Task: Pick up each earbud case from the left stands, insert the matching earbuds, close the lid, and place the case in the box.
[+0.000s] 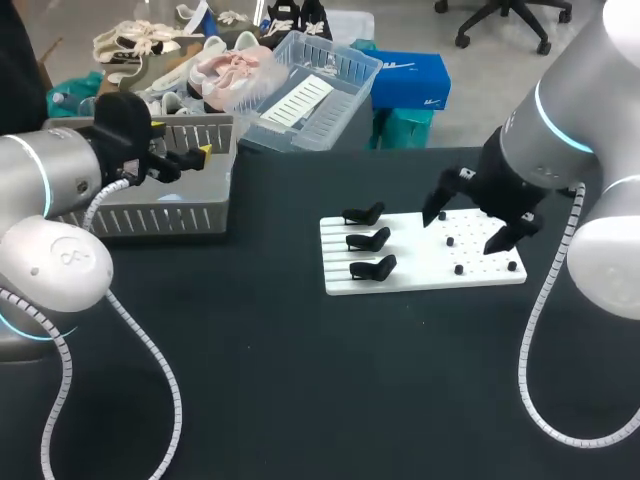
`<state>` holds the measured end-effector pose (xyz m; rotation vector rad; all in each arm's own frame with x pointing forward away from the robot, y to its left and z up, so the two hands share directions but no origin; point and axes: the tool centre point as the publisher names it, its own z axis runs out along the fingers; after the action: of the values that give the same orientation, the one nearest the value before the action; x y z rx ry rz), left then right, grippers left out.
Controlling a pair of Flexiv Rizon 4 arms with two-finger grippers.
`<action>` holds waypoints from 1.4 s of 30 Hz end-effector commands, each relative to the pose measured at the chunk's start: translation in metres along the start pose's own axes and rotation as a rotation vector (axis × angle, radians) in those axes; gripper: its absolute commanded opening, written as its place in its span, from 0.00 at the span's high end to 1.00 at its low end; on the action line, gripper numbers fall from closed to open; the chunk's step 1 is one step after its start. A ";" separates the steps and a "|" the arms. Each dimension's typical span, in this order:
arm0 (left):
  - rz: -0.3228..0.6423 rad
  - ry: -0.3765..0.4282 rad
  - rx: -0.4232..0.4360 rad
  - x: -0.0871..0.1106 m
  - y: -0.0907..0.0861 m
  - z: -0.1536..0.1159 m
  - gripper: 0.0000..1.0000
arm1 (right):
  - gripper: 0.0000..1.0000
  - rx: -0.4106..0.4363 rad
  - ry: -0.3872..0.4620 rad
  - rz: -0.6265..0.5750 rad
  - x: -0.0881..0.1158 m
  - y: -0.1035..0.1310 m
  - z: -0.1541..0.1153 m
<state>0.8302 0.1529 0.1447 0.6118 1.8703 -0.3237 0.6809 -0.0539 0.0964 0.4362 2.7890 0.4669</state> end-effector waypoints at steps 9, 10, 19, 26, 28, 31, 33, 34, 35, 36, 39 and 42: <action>0.058 -0.071 0.303 -0.017 -0.063 0.007 0.00 | 0.00 0.003 0.002 -0.003 0.004 0.004 0.002; 0.062 -0.074 0.325 -0.019 -0.070 0.009 0.00 | 0.00 0.004 0.003 -0.002 0.005 0.003 0.002; 0.077 -0.060 0.524 -0.022 -0.125 0.026 0.00 | 0.00 -0.002 -0.001 0.009 0.006 0.002 0.002; 0.085 -0.025 0.619 -0.018 -0.149 0.035 0.00 | 0.00 -0.010 -0.002 0.016 0.007 0.002 0.003; 0.080 -0.015 0.649 -0.016 -0.157 0.038 0.00 | 0.00 -0.013 -0.003 0.018 0.008 0.001 0.003; 0.079 0.003 0.662 -0.013 -0.165 0.040 0.00 | 0.00 -0.015 -0.004 0.023 0.009 0.000 0.003; 0.077 0.011 0.666 -0.011 -0.169 0.042 0.00 | 0.00 -0.018 -0.004 0.025 0.010 -0.001 0.003; 0.072 0.016 0.678 -0.011 -0.172 0.042 0.00 | 0.00 -0.018 -0.005 0.026 0.011 -0.001 0.003; 0.072 0.020 0.688 -0.010 -0.175 0.042 0.00 | 0.00 -0.020 -0.006 0.028 0.011 -0.001 0.002; 0.071 0.022 0.698 -0.010 -0.178 0.042 0.00 | 0.00 -0.022 -0.007 0.029 0.012 -0.001 0.002; 0.079 0.028 0.724 -0.009 -0.186 0.041 0.00 | 0.00 -0.026 -0.011 0.033 0.014 -0.001 0.001; 0.073 0.032 0.732 -0.007 -0.190 0.039 0.00 | 0.00 -0.028 -0.017 0.039 0.015 -0.001 0.001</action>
<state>0.7549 -0.0255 0.1255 1.1630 1.7295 -0.9629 0.6729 -0.0480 0.0923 0.4813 2.7784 0.5110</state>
